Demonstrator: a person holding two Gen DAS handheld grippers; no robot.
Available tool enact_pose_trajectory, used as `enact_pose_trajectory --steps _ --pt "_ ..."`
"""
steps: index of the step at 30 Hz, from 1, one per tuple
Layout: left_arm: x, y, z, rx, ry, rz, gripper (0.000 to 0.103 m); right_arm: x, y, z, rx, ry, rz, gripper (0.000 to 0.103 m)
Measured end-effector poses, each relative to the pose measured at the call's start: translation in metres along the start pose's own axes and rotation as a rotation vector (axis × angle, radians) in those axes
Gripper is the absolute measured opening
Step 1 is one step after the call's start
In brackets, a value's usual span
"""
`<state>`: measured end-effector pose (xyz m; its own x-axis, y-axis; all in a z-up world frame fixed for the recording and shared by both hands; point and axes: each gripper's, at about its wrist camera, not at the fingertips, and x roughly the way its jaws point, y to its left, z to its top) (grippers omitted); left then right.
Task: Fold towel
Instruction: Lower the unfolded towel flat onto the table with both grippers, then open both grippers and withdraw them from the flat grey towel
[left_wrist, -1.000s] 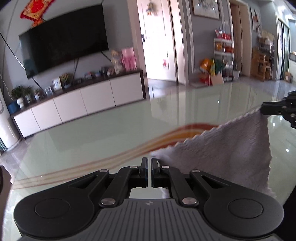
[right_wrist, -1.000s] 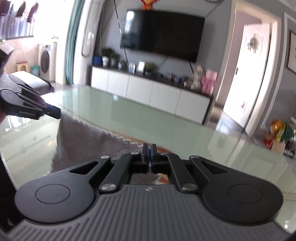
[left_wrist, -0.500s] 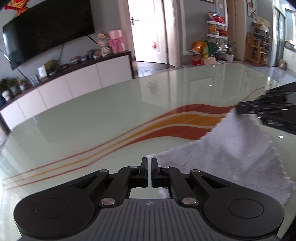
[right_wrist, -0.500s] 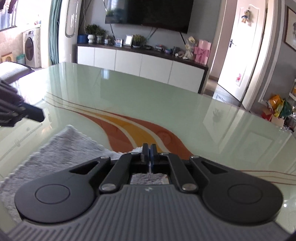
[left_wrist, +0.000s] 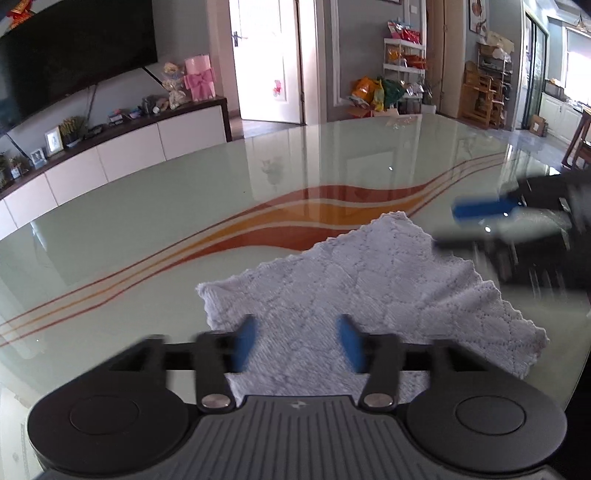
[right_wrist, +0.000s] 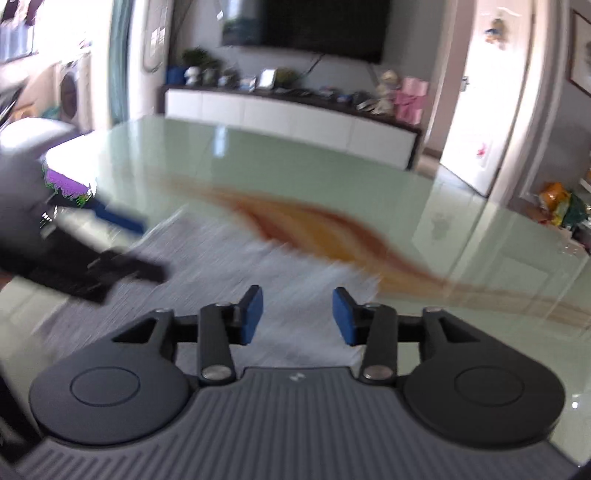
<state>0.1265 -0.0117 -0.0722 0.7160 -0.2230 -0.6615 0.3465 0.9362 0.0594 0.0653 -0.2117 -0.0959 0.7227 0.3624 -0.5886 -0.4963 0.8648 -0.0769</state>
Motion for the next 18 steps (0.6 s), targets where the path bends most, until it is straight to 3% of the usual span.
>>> enact_pose_trajectory --steps 2,6,14,16,18 --pt "0.002 -0.004 -0.007 -0.004 0.017 -0.005 0.075 0.001 0.006 -0.011 0.050 0.040 0.047 0.043" --pt "0.009 -0.001 -0.024 -0.035 0.050 -0.023 0.083 0.001 0.000 -0.022 0.110 0.088 0.052 0.046" --pt "0.002 0.004 -0.033 -0.042 0.046 -0.021 0.084 -0.011 -0.023 -0.014 0.135 0.081 -0.044 0.046" --pt "-0.002 0.003 -0.032 -0.048 0.054 -0.009 0.082 -0.016 -0.017 -0.012 0.110 0.038 -0.049 0.050" --pt "-0.008 0.000 -0.030 -0.047 0.038 -0.011 0.082 -0.019 -0.008 -0.013 0.087 0.004 -0.038 0.063"
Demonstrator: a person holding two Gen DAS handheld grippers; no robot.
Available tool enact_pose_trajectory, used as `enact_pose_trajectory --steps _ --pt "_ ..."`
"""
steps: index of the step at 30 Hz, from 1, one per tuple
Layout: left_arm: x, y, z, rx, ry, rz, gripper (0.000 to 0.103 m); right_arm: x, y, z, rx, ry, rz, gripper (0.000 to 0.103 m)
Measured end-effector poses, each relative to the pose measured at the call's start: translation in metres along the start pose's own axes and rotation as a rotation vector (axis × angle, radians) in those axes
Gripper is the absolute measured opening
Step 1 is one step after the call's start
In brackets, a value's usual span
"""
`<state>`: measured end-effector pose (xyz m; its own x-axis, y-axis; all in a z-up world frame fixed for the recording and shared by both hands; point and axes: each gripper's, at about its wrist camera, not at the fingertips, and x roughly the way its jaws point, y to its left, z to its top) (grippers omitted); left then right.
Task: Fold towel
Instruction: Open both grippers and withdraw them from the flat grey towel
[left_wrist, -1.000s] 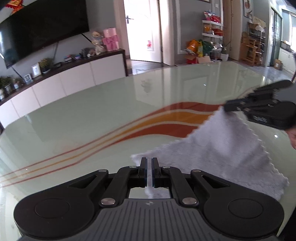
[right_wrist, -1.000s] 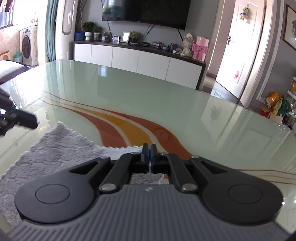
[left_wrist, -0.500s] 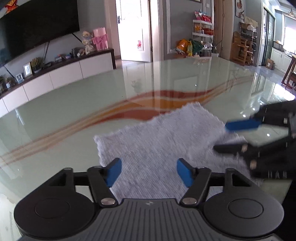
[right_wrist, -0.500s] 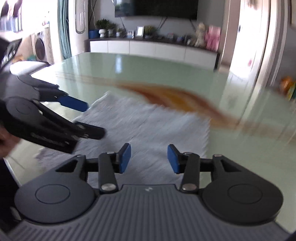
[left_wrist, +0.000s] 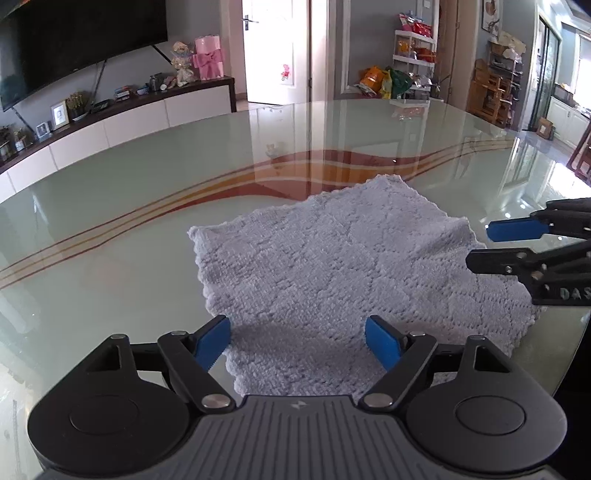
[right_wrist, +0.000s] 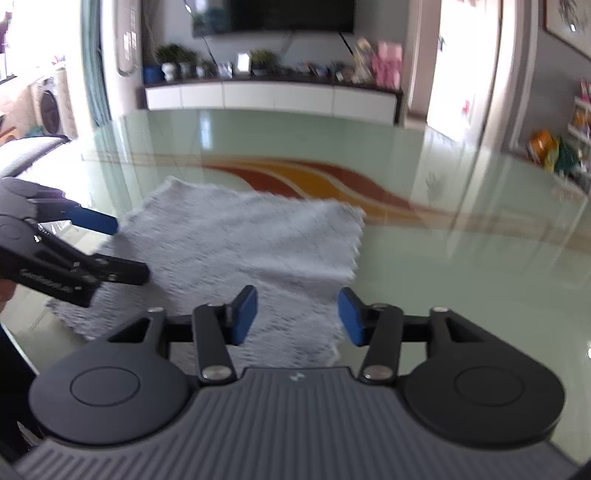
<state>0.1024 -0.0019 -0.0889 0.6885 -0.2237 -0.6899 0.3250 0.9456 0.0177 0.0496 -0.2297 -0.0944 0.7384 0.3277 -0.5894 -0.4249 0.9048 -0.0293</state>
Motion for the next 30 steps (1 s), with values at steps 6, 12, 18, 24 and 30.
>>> enact_pose_trajectory --steps 6,12,18,24,30 --pt "-0.004 -0.004 -0.010 0.020 -0.006 0.010 0.084 0.007 0.017 -0.017 -0.031 0.056 0.008 0.063" --pt "-0.011 0.004 -0.017 -0.011 -0.002 0.012 0.087 -0.005 0.019 -0.024 -0.008 0.074 0.006 0.063" --pt "-0.023 0.003 -0.003 0.006 -0.054 -0.019 0.085 0.002 0.004 -0.001 -0.011 -0.019 0.062 0.065" --pt "-0.002 0.025 0.023 -0.103 -0.083 -0.154 0.086 0.042 -0.018 0.020 0.040 0.003 0.203 0.069" --pt "0.023 0.037 0.018 -0.175 -0.042 -0.200 0.086 0.063 -0.031 0.022 0.063 0.044 0.213 0.072"
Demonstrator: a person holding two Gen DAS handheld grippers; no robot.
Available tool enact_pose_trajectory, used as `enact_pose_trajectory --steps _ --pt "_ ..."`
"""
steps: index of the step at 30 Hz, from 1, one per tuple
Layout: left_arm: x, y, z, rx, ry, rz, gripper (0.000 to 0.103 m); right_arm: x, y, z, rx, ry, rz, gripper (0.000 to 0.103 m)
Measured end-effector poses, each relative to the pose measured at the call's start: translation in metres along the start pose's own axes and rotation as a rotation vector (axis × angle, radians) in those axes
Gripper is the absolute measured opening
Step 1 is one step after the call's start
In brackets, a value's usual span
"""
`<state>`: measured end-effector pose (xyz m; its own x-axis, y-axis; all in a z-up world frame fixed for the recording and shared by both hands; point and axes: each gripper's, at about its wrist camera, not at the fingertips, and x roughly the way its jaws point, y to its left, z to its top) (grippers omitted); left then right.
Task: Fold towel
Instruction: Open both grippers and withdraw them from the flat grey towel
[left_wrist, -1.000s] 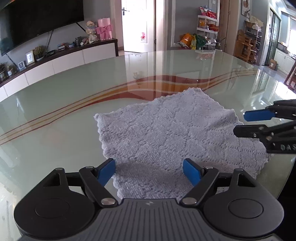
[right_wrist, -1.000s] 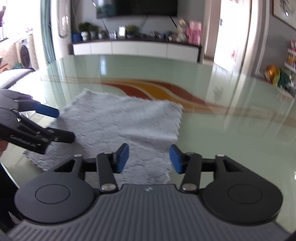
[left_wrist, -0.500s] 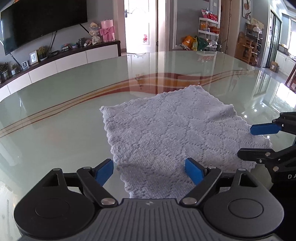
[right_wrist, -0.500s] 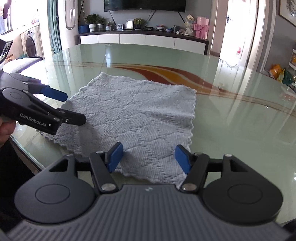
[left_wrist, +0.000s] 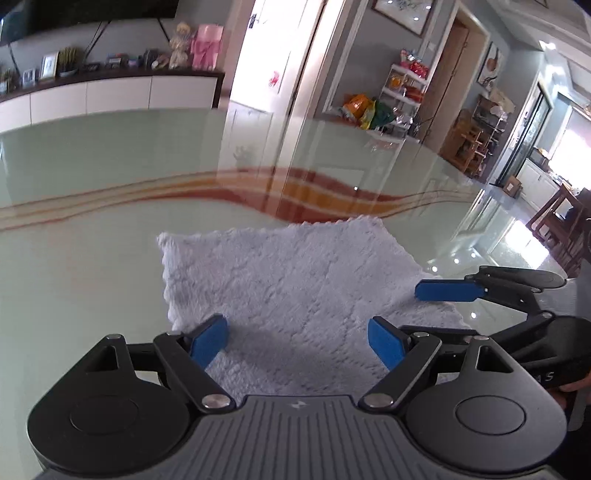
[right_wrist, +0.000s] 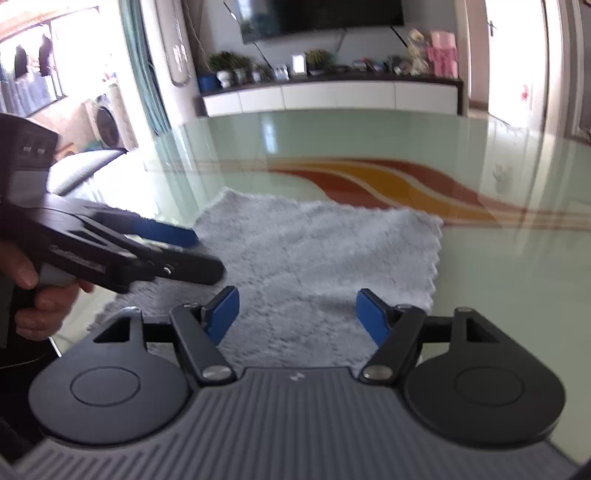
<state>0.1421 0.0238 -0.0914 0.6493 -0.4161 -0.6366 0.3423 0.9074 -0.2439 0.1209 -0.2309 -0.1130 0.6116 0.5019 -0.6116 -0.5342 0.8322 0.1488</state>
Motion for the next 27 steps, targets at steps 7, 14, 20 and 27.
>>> enact_pose_trajectory --steps 7,14,20,27 --pt "0.003 -0.010 -0.010 0.092 0.025 0.047 0.086 -0.006 -0.013 0.002 -0.001 -0.038 -0.097 0.072" --pt "-0.006 -0.007 0.002 0.035 -0.024 0.002 0.086 0.002 -0.010 0.016 -0.028 -0.051 0.005 0.072" --pt "0.013 -0.002 0.000 0.034 0.017 0.010 0.086 0.015 -0.018 0.011 0.036 -0.015 -0.007 0.073" --pt "0.002 -0.001 0.001 0.058 -0.014 0.051 0.086 0.005 -0.028 0.018 0.019 -0.054 -0.091 0.073"
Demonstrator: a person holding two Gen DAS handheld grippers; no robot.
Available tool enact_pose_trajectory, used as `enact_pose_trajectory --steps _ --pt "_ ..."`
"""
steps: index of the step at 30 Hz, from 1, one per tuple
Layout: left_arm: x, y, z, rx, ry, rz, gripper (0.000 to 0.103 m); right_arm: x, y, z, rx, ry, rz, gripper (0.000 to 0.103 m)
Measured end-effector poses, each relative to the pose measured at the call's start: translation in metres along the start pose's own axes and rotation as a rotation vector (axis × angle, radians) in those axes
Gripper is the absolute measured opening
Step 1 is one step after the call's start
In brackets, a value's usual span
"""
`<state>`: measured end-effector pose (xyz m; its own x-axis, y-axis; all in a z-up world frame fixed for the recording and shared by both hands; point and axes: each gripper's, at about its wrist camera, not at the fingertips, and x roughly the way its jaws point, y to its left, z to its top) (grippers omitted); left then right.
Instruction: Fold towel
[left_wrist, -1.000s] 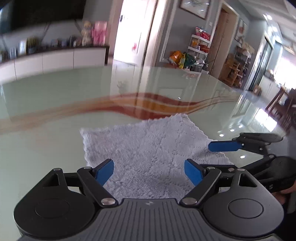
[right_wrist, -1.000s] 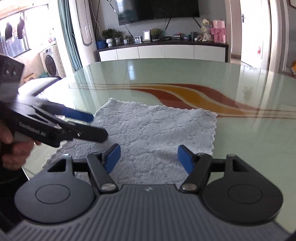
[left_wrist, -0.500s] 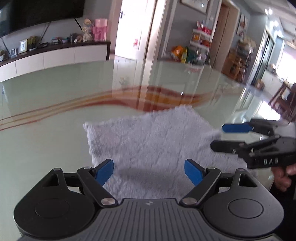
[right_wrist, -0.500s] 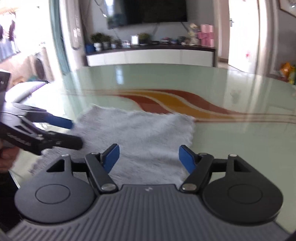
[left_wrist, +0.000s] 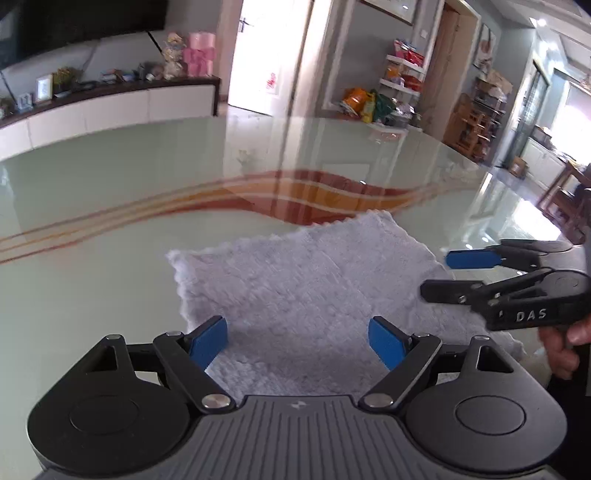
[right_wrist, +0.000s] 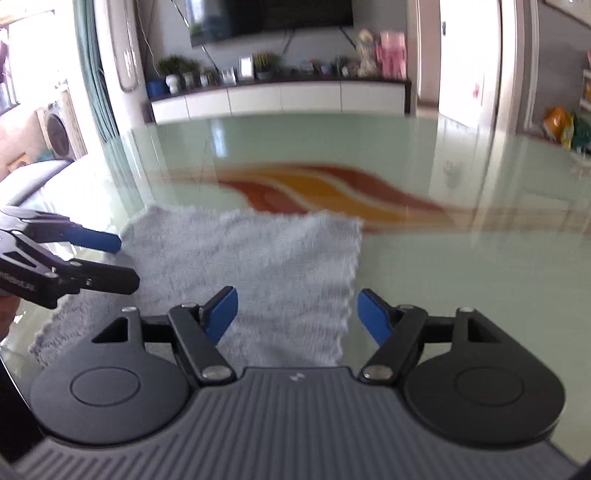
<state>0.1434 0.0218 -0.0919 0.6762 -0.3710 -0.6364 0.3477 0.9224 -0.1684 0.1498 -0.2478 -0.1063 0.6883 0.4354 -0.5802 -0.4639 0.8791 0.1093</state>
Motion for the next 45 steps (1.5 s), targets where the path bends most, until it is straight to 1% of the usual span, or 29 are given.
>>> enact_pose_trajectory --steps 3,7,8,9,12,14,15,16,18,21,23,24,26,28,29,30,33,35,37,38,39,42,44,45 --pt "0.002 0.000 0.009 -0.008 -0.020 -0.015 0.086 0.007 0.014 0.006 -0.048 -0.015 0.051 0.073" --pt "0.015 0.004 0.015 -0.028 -0.011 -0.026 0.086 0.030 0.031 0.008 -0.112 0.025 0.060 0.073" --pt "0.018 0.006 0.015 -0.032 -0.003 -0.025 0.086 0.036 0.033 0.007 -0.128 0.045 0.047 0.074" --pt "0.020 0.008 0.013 -0.031 0.003 -0.022 0.086 0.040 0.033 0.005 -0.139 0.065 0.020 0.079" --pt "0.018 0.012 0.009 -0.003 0.013 0.000 0.086 0.039 0.024 0.002 -0.124 0.065 -0.043 0.089" --pt "0.014 0.014 0.006 0.004 0.015 0.022 0.086 0.037 0.020 0.000 -0.120 0.062 -0.088 0.088" --pt "0.011 0.015 0.006 -0.001 0.015 0.034 0.086 0.034 0.019 0.001 -0.134 0.049 -0.114 0.085" --pt "0.008 0.016 0.007 -0.011 0.010 0.043 0.086 0.031 0.019 0.001 -0.144 0.031 -0.126 0.085" --pt "0.001 0.017 0.012 -0.032 -0.025 0.032 0.086 0.027 0.016 0.006 -0.137 -0.012 -0.134 0.085" --pt "0.004 0.015 0.023 -0.033 -0.056 -0.004 0.087 0.038 0.015 0.018 -0.126 -0.035 -0.168 0.086" --pt "0.011 0.014 0.027 -0.037 -0.050 -0.025 0.087 0.049 0.015 0.023 -0.131 -0.030 -0.189 0.086" --pt "0.019 0.016 0.029 -0.047 -0.033 -0.036 0.087 0.056 0.015 0.025 -0.132 -0.021 -0.199 0.086" --pt "0.029 0.019 0.027 -0.069 -0.001 -0.031 0.087 0.070 0.014 0.027 -0.139 0.011 -0.227 0.086" --pt "0.032 0.022 0.024 -0.058 0.002 -0.028 0.088 0.079 0.012 0.025 -0.158 0.034 -0.273 0.088" --pt "0.032 0.023 0.023 -0.050 0.000 -0.027 0.088 0.081 0.009 0.024 -0.160 0.039 -0.297 0.092" --pt "0.030 0.025 0.021 -0.039 -0.001 -0.025 0.088 0.081 0.003 0.023 -0.145 0.035 -0.317 0.093" --pt "0.027 0.032 0.020 -0.040 -0.009 -0.010 0.088 0.081 -0.012 0.023 -0.102 0.041 -0.373 0.093" --pt "0.026 0.036 0.020 -0.050 -0.009 0.002 0.088 0.079 -0.016 0.025 -0.095 0.034 -0.401 0.090" --pt "0.021 0.037 0.022 -0.069 -0.024 0.014 0.087 0.074 -0.015 0.027 -0.083 -0.006 -0.385 0.090" --pt "0.018 0.036 0.023 -0.068 -0.043 0.003 0.087 0.071 -0.012 0.027 -0.082 -0.034 -0.352 0.092" --pt "0.017 0.035 0.024 -0.064 -0.054 -0.009 0.088 0.071 -0.010 0.027 -0.089 -0.043 -0.338 0.092" --pt "0.026 0.029 0.027 -0.050 -0.039 -0.022 0.088 0.083 0.004 0.025 -0.145 -0.025 -0.327 0.092" --pt "0.033 0.029 0.026 -0.045 -0.027 0.001 0.088 0.091 0.011 0.022 -0.179 -0.001 -0.329 0.093" --pt "0.035 0.029 0.024 -0.040 -0.025 0.011 0.089 0.093 0.012 0.020 -0.190 -0.001 -0.334 0.095"
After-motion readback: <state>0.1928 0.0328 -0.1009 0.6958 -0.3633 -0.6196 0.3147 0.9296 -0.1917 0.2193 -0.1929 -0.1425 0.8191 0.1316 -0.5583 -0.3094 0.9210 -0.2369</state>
